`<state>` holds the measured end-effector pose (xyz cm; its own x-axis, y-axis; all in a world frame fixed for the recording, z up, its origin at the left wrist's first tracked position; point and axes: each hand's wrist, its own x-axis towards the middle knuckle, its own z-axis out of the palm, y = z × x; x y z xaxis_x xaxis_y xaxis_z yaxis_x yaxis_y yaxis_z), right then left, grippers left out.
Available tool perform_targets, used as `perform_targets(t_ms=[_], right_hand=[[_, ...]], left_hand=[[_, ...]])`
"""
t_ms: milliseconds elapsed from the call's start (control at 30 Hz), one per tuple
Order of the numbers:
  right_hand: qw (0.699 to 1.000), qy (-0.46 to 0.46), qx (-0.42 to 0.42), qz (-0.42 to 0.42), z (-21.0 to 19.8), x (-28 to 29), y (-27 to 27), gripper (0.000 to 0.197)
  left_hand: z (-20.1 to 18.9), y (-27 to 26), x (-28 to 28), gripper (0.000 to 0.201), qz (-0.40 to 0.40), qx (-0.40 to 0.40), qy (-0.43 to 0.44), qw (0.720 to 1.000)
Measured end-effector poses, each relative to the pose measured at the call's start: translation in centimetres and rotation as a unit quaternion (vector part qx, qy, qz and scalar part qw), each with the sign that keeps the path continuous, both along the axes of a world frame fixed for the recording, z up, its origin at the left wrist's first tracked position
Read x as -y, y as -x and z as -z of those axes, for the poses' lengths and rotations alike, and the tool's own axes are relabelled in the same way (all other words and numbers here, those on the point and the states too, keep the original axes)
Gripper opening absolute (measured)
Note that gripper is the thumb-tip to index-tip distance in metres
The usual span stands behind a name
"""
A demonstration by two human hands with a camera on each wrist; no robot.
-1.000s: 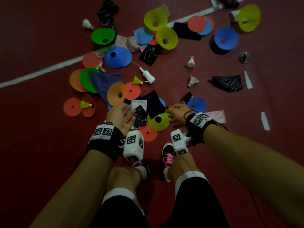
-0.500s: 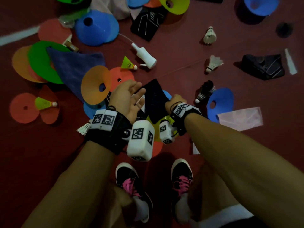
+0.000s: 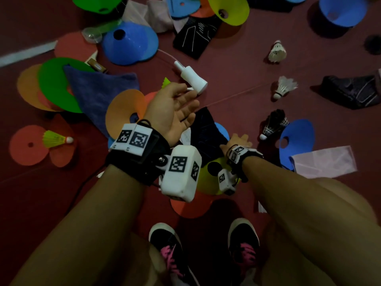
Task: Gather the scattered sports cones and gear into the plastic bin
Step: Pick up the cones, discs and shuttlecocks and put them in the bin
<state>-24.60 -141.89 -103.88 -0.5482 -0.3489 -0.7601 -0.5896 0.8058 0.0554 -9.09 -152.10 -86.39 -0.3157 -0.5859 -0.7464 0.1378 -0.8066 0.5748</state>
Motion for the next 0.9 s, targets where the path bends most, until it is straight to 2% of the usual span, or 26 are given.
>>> perform_targets(t_ms=[133, 267, 433, 500, 567, 600, 667, 767, 833, 900], right_hand=[[0.994, -0.007, 0.107, 0.019, -0.1, -0.3, 1.0, 0.047], [0.992, -0.01, 0.12, 0.029, 0.1, -0.9, 0.5, 0.077], [0.979, 0.022, 0.196, 0.058, -2.0, 0.4, -1.3, 0.055], [0.972, 0.062, 0.221, 0.042, -3.7, 1.9, -2.0, 0.043], [0.966, 0.138, 0.218, 0.03, -5.9, 3.5, -1.7, 0.025], [0.963, 0.176, 0.205, 0.022, -7.2, 4.1, -1.3, 0.024], [0.954, 0.241, 0.179, 0.022, -9.8, 5.0, -0.4, 0.042], [0.939, 0.297, 0.173, 0.017, -12.4, 5.4, 0.8, 0.056], [0.922, 0.34, 0.181, 0.026, -13.1, 5.0, 1.0, 0.05], [0.905, 0.385, 0.174, 0.041, -13.4, 4.7, 0.6, 0.036]], left_hand=[[0.3, -0.4, 0.7, 0.012, 0.005, 0.006, 0.012, 1.0], [0.3, -0.8, 1.9, 0.012, -0.009, -0.011, 0.016, 1.0], [0.7, -0.6, 2.2, 0.009, -0.004, -0.005, 0.022, 1.0], [1.3, -0.5, 2.3, 0.012, 0.006, 0.023, 0.035, 0.999], [1.6, -0.3, 2.5, 0.015, 0.017, 0.071, 0.066, 0.995], [1.7, -0.2, 2.6, 0.012, 0.02, 0.095, 0.087, 0.991], [1.7, 0.0, 2.6, 0.003, 0.033, 0.133, 0.132, 0.982], [1.9, 0.5, 2.1, 0.019, 0.132, 0.167, 0.169, 0.962], [2.2, 1.0, 1.4, 0.031, 0.212, 0.144, 0.179, 0.95], [2.7, 1.6, 0.8, 0.035, 0.275, 0.1, 0.202, 0.935]])
